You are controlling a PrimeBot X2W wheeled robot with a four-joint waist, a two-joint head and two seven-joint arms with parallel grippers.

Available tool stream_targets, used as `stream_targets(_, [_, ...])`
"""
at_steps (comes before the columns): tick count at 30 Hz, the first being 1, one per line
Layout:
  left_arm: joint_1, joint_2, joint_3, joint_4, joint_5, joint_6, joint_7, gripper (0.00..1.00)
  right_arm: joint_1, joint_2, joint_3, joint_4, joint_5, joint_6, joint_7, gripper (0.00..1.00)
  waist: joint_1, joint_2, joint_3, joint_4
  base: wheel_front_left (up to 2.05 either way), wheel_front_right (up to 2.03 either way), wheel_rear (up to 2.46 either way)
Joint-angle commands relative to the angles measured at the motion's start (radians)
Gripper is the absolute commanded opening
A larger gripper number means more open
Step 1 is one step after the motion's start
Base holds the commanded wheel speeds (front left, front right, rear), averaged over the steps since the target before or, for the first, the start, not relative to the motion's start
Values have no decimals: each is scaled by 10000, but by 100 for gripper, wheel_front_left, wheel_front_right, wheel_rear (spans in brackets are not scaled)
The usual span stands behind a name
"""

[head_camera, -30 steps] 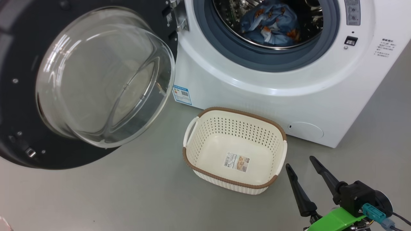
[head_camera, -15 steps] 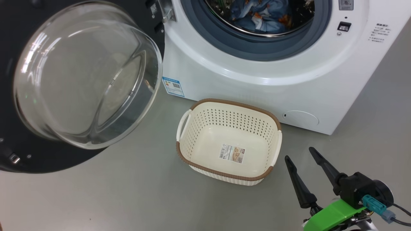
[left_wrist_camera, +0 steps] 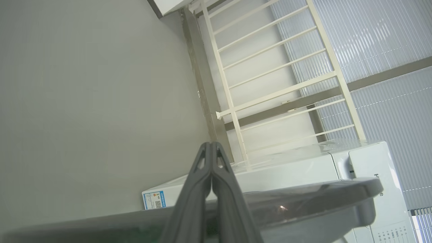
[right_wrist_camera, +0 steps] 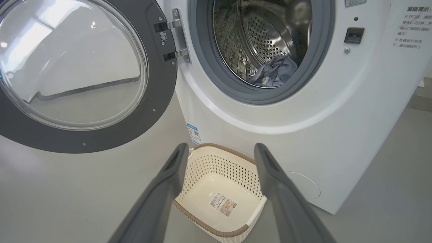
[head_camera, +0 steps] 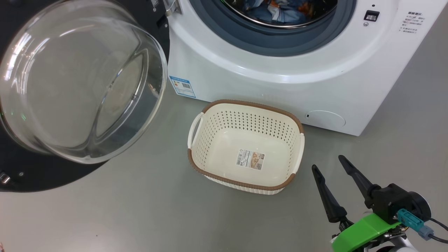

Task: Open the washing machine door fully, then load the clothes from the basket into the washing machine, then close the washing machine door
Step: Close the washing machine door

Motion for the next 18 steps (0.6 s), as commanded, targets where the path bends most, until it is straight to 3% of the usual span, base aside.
stream_targets(1, [-236, 769, 208, -159, 56, -133, 202, 0, -303, 4, 252, -303, 29, 62, -8, 100, 0, -1, 43, 9, 0, 0, 0])
stream_targets(18, [344, 736, 192, -1088, -711, -795, 2376, 0, -342, 4, 213, -361, 235, 62, 95, 100, 0, -1, 137, 235, 0, 0, 0])
